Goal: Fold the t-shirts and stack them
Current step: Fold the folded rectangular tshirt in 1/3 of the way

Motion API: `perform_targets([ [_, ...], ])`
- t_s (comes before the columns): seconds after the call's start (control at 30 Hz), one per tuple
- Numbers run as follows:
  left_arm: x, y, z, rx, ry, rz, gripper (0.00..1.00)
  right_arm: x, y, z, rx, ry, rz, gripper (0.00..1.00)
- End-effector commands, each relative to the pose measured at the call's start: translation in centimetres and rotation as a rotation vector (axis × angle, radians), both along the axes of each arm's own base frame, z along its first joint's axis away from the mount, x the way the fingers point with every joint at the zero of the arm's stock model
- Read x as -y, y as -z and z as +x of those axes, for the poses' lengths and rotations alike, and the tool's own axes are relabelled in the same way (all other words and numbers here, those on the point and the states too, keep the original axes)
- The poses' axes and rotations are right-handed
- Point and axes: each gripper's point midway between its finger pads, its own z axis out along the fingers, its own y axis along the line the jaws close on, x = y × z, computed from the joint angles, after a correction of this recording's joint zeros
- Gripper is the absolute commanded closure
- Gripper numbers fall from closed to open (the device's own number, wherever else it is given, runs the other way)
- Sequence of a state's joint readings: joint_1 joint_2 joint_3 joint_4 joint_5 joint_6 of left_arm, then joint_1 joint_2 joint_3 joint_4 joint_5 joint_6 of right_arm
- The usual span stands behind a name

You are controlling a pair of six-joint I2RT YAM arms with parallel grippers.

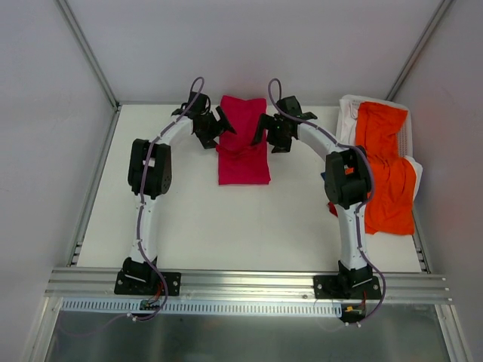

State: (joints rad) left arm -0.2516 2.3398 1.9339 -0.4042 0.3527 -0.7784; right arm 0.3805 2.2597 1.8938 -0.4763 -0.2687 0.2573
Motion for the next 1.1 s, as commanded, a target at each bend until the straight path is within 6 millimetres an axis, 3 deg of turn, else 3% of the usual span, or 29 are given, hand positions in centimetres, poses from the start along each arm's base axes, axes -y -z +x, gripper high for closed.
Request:
perform_targets([
  [0.0,-0.4,-2.0,3.0,0.111,0.057,-0.024,0.01,0.2,-3.4,1.9,0.082,0.042,0.014,0.01],
  [0.1,-1.5,-4.7,5.0,0.196,0.059,-0.031,0.01,1.1,-5.2,2.3,0.136,0.069,-0.017,0.00],
  [0.23,-5.0,-9.9,6.5,0.300,-0.002,-0.022,0.01,3.4,-8.5,2.4,0.233,0.133,-0.096,0.01],
  [0.27,-5.4,-10.8,6.5,0.314,-0.009,-0.022,0.01,4.1,-10.6,2.3,0.278,0.154,-0.102,0.01],
  [0.33,-6.3,-12.6,6.2,0.340,-0.019,-0.025,0.01,5.7,-12.1,2.1,0.330,0.208,-0.152,0.01],
  [0.37,-6.7,-12.4,5.8,0.330,-0.024,-0.020,0.01,5.9,-14.8,1.4,0.384,0.216,-0.129,0.01],
  [0.4,-6.9,-12.6,5.5,0.331,-0.025,-0.013,0.01,5.8,-14.6,0.5,0.376,0.204,-0.118,0.00],
  [0.43,-7.0,-13.8,4.9,0.347,-0.026,-0.011,0.01,5.3,-15.6,0.1,0.402,0.195,-0.092,0.01],
  [0.47,-7.0,-12.9,4.2,0.321,-0.027,-0.005,0.01,4.0,-16.3,-0.9,0.410,0.159,-0.062,0.01],
  [0.53,-7.2,-13.3,3.3,0.313,-0.035,-0.005,0.01,2.7,-17.2,-2.7,0.415,0.127,-0.045,0.01],
  [0.57,-7.3,-12.1,2.6,0.283,-0.035,0.003,0.01,0.5,-17.3,-4.3,0.404,0.058,-0.014,0.01],
  [0.63,-7.6,-11.3,1.6,0.259,-0.041,0.013,0.01,-1.9,-16.6,-6.5,0.371,-0.016,0.004,0.05],
  [0.7,-7.7,-10.9,1.1,0.243,-0.048,0.015,0.01,-3.2,-15.4,-7.4,0.340,-0.048,0.022,0.20],
  [0.73,-7.7,-10.8,0.8,0.237,-0.049,0.012,0.02,-4.0,-13.8,-7.7,0.298,-0.044,0.048,0.36],
  [0.77,-7.7,-10.2,0.4,0.223,-0.052,0.014,0.02,-4.7,-12.8,-8.0,0.263,-0.053,0.077,0.75],
  [0.8,-7.6,-10.4,0.1,0.223,-0.049,0.008,0.02,-6.0,-12.5,-8.2,0.242,-0.083,0.143,0.90],
  [0.83,-7.6,-10.3,0.0,0.220,-0.049,0.008,0.03,-6.6,-10.3,-8.3,0.187,-0.082,0.152,0.99],
  [0.97,-7.8,-9.8,-0.9,0.211,-0.049,0.018,0.03,-8.1,-5.6,-8.9,0.063,-0.088,0.183,1.00],
  [1.07,-8.1,-9.7,-1.5,0.210,-0.052,0.029,0.03,-8.0,-3.5,-8.5,0.041,-0.079,0.157,1.00],
])
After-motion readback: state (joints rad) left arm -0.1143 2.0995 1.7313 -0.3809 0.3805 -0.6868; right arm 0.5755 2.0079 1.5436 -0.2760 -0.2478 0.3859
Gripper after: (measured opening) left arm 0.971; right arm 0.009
